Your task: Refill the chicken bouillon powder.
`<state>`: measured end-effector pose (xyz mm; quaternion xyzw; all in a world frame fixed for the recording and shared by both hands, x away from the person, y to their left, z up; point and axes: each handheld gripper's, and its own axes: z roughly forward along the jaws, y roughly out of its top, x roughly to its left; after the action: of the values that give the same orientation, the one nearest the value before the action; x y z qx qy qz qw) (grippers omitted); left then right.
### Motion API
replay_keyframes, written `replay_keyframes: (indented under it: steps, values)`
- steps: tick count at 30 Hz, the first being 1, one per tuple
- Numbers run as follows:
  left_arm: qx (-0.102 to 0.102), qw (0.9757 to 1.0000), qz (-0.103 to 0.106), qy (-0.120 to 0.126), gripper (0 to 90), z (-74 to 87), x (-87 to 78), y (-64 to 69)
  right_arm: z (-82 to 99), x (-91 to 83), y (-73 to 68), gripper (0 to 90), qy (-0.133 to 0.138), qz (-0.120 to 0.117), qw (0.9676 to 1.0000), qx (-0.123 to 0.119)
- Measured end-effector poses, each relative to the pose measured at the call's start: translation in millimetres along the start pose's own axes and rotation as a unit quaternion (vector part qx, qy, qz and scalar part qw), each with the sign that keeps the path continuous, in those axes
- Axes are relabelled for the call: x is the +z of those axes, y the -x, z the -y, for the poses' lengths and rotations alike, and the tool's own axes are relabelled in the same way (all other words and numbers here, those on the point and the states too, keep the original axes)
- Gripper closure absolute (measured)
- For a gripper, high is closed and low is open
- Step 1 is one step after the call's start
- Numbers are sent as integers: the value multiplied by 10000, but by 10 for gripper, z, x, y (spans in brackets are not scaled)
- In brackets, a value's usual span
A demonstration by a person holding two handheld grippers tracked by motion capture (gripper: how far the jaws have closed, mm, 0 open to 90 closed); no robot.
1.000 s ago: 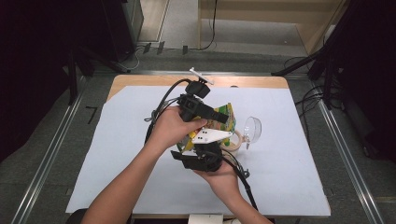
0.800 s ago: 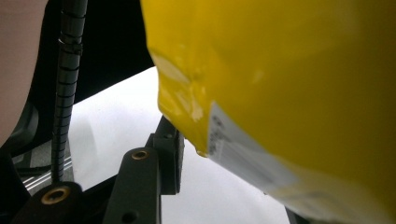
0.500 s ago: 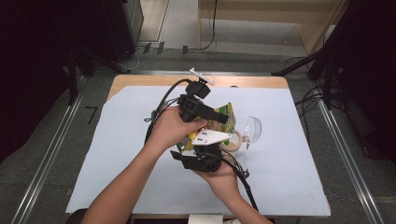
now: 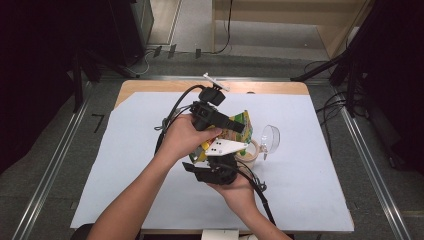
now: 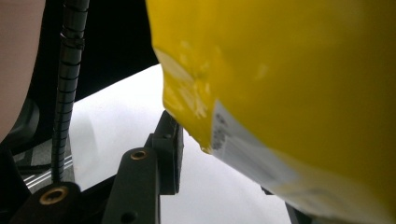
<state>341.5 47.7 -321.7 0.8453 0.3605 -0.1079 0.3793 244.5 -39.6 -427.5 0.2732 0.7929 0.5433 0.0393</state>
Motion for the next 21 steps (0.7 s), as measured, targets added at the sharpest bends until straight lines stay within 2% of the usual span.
replay_keyframes:
  steps: [21]
  values:
    - [32,10000,-28,-16,658,3,6,9,9,0,4,607,-5,-1,10000,-19]
